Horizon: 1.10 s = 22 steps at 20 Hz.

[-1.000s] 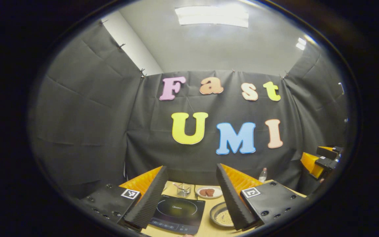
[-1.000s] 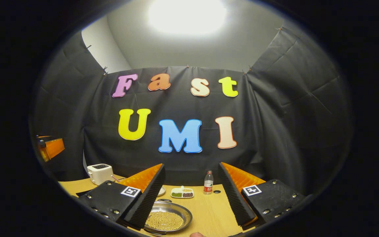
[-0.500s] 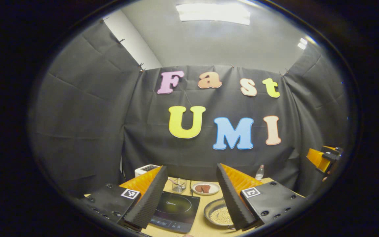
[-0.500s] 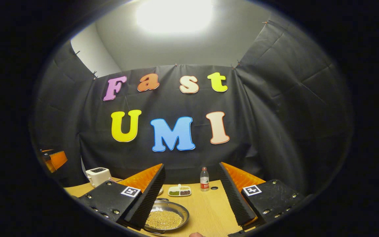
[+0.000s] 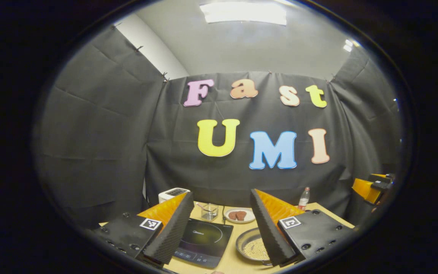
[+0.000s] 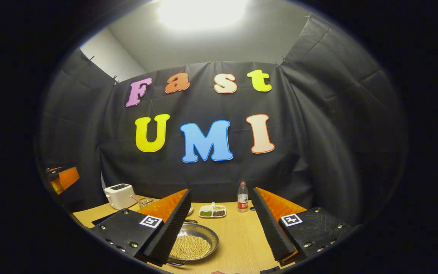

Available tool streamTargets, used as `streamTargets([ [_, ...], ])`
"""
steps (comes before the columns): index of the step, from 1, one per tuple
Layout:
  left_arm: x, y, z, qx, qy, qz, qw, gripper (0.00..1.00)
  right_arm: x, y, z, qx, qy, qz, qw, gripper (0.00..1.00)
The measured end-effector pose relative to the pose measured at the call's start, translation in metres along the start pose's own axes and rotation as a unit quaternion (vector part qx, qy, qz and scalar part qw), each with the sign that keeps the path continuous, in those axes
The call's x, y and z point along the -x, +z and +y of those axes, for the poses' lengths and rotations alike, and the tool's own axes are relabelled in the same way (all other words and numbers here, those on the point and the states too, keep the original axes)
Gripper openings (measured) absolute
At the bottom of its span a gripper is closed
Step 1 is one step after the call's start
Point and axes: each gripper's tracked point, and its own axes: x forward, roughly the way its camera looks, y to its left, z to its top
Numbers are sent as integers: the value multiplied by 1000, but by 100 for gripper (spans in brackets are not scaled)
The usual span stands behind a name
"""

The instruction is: First push the handle of the pot to place it horizontally, then grasp the pot with both hands and set it on the induction cooktop.

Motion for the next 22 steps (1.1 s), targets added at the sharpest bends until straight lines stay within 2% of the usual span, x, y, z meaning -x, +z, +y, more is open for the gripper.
streamTargets([
  [4,5,-3,2,-9,14,7,1000,99,-11,-18,10,9,20,22,1000,96],
  [6,3,0,4,-12,12,5,1000,99,-14,-25,22,4,31,36,999,82],
  [7,0,-2,8,-15,11,8,1000,99,-16,-25,24,5,27,39,999,82],
  [8,-2,-1,11,-18,11,9,1000,99,-17,-26,27,4,28,41,999,70],
  [9,-6,2,18,-19,12,7,1000,99,-20,-29,38,6,33,45,998,65],
  [10,-10,6,23,-17,13,3,1000,97,-22,-31,47,13,41,50,998,65],
  [11,-11,5,28,-14,12,3,1000,99,-22,-34,53,23,38,53,998,65],
  [13,-15,6,39,-12,14,2,1000,99,-26,-37,66,27,51,58,997,34],
  [14,-17,7,46,-12,17,1,1000,99,-28,-43,79,30,66,68,995,29],
  [15,-20,5,53,-12,19,1,1000,98,-24,-49,81,34,57,76,995,29],
  [16,-21,6,59,-12,21,0,1000,98,-28,-51,89,33,69,78,994,18],
  [17,-22,6,64,-12,23,-1,1000,97,-32,-52,96,29,72,84,993,16],
  [18,-22,6,71,-13,26,-1,1000,97,-29,-59,111,22,89,93,991,1],
  [19,-23,6,76,-15,26,-2,1000,96,-31,-65,125,14,112,102,988,3],
  [20,-24,6,82,-16,28,-2,999,98,-33,-69,132,13,114,114,987,5],
  [22,-27,5,92,-14,32,-2,999,96,-32,-88,151,8,144,144,979,1],
])
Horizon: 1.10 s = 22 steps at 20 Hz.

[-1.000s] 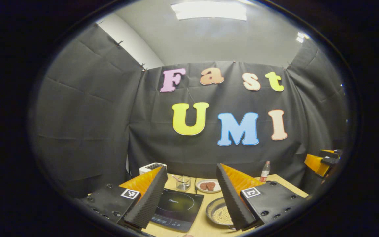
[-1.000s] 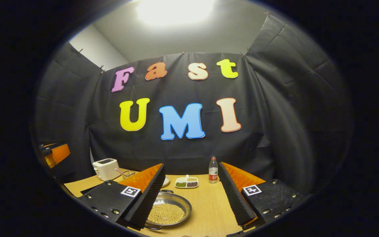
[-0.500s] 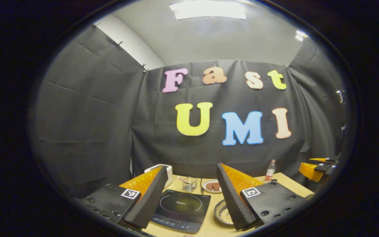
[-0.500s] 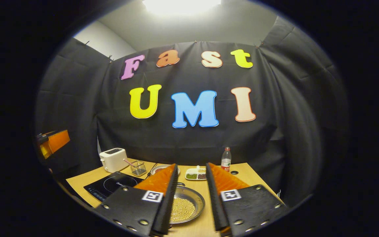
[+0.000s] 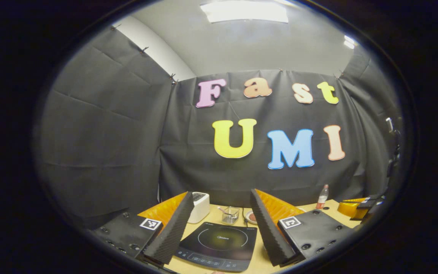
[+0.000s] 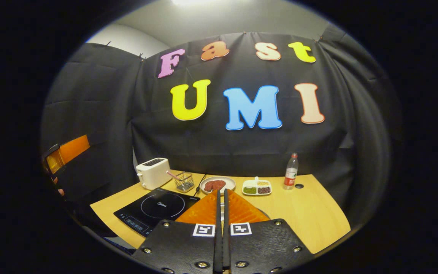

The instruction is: First push the handle of the pot to place it horizontally, then grasp the pot with both hands and set it on the induction cooktop.

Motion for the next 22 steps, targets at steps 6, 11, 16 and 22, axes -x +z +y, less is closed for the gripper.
streamTargets([
  [6,-9,-11,32,3,16,5,1000,95,-22,-64,46,6,55,112,992,1],
  [11,-11,-26,57,10,23,18,1000,99,-31,-106,72,16,77,169,983,1],
  [16,-16,-39,77,13,28,27,999,97,-35,-158,91,37,96,238,966,1],
  [22,-27,-50,92,20,26,34,999,97,-40,-204,99,48,92,295,950,1],
])
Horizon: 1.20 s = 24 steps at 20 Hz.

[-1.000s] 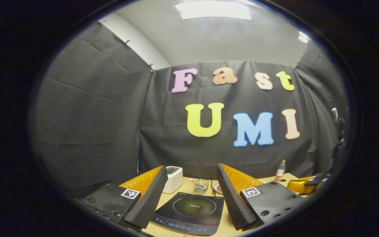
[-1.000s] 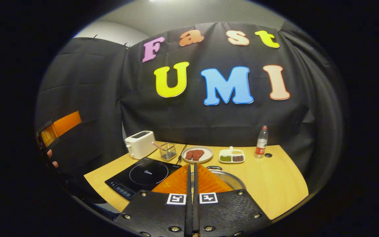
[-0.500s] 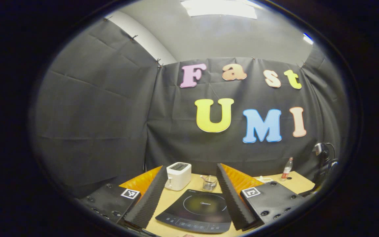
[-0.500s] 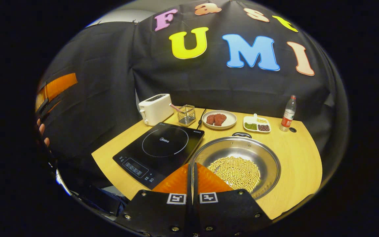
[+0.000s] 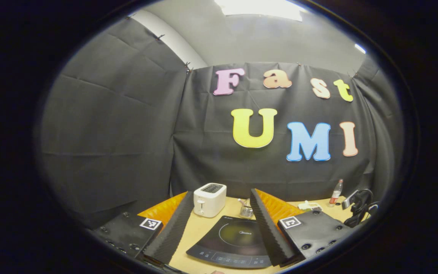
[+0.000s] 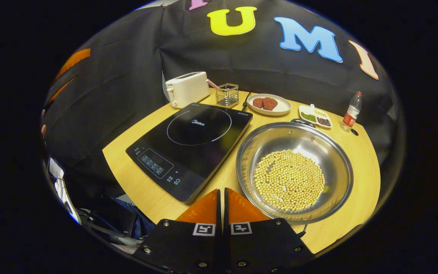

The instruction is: First push the handle of the pot to place it horizontally, then grasp the pot with both hands and set it on the induction cooktop.

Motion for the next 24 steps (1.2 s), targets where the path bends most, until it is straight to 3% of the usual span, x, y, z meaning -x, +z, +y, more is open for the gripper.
streamTargets([
  [6,-11,-9,4,7,-11,3,1000,96,-20,-30,-14,-12,-29,53,998,1],
  [13,-17,-28,-7,12,-31,19,999,99,-21,-37,-30,-49,-55,61,995,1],
  [24,-31,-35,-71,12,-67,24,997,96,1,-64,-43,-56,-46,87,994,1],
])
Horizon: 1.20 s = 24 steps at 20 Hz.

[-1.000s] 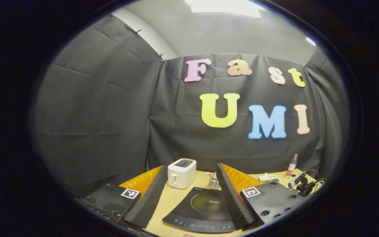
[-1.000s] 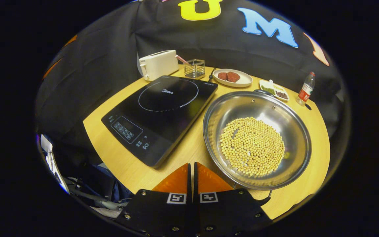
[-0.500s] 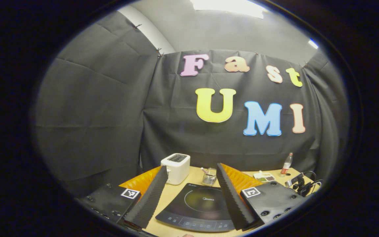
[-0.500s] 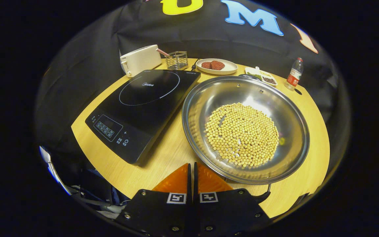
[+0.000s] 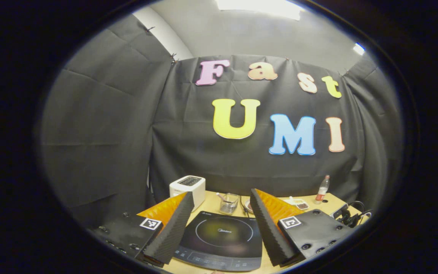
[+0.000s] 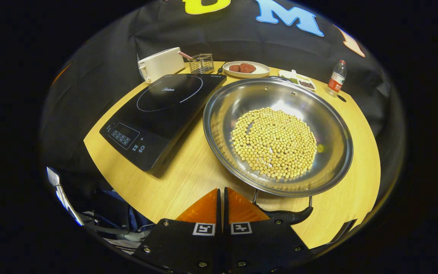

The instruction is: First push the handle of the pot to place it horizontally, then grasp the pot with both hands and set it on the induction cooktop.

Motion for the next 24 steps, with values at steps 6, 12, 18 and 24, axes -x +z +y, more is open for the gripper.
streamTargets([
  [6,-13,-5,-36,4,-18,9,1000,99,10,-9,-31,1,-7,11,1000,1],
  [12,-28,-1,-79,-2,-40,6,999,99,18,-18,-68,-11,-19,22,1000,1],
  [18,-36,-3,-117,-4,-58,6,998,96,23,-24,-109,1,-51,29,998,1],
  [24,-40,-4,-137,1,-57,6,998,99,23,-28,-156,61,-108,41,992,1],
])
